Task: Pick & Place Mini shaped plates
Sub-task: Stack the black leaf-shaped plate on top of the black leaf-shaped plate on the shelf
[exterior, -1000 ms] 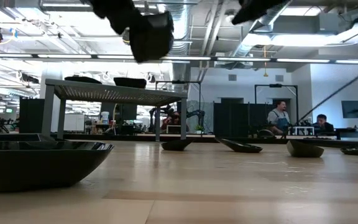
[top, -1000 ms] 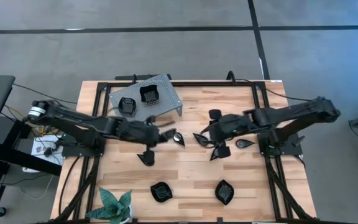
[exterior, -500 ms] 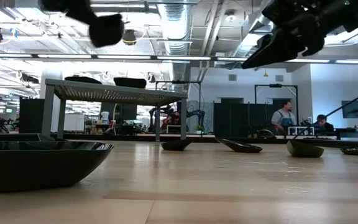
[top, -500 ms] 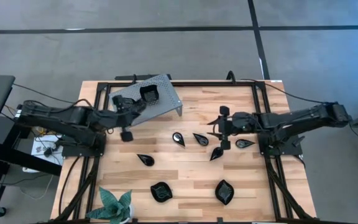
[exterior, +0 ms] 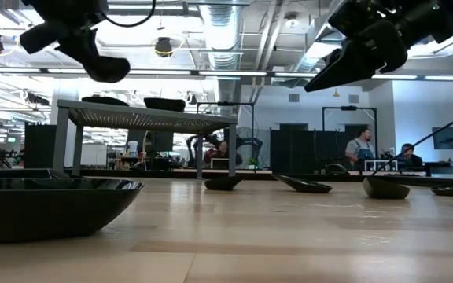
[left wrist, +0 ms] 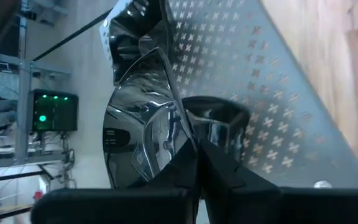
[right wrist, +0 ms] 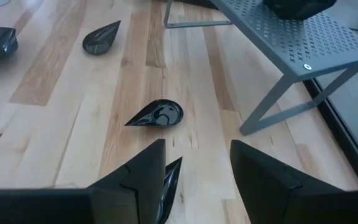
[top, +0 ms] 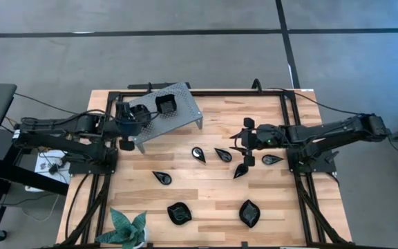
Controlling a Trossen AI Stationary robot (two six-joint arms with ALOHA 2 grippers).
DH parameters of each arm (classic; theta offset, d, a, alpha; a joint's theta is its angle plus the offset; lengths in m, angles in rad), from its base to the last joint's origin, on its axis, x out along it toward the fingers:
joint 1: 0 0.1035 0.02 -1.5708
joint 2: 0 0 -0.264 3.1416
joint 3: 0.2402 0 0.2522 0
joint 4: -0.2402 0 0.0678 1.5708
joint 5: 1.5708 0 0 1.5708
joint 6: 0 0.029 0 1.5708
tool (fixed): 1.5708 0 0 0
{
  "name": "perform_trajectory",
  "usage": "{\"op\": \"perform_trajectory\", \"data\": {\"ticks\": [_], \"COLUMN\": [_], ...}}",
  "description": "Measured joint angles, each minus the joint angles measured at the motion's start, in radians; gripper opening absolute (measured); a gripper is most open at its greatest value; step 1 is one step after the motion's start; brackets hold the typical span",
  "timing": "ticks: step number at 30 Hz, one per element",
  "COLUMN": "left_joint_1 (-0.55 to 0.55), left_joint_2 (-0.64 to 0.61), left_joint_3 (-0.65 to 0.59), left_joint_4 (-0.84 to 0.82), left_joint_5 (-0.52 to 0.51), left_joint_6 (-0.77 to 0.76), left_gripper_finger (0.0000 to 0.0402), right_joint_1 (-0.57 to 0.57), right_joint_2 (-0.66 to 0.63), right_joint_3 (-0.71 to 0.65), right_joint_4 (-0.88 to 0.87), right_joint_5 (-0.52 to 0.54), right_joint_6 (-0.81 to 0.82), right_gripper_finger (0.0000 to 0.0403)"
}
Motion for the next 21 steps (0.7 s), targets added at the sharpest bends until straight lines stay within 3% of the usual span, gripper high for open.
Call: {"op": "perform_trajectory", "data": {"ticks": [8,16,21], "left_joint_1": [0.057,0.057,0.057], "left_joint_2": [0.012,0.072,0.123], "left_joint_3": [0.000,0.000,0.000], "left_joint_4": [0.000,-0.001,0.000], "left_joint_5": [0.120,0.115,0.042], "left_joint_6": [0.040,0.046,0.055], "left_gripper_finger": [0.0011,0.0031,0.0043], "right_joint_1": [0.000,0.000,0.000], "right_joint_2": [0.000,0.000,0.000], "right_joint_3": [0.000,0.000,0.000], "right_joint_4": [0.000,0.006,0.006], "right_joint_5": [0.000,0.000,0.000], "right_joint_6": [0.000,0.000,0.000], "right_gripper_finger": [0.0178,0.0173,0.0175]}}
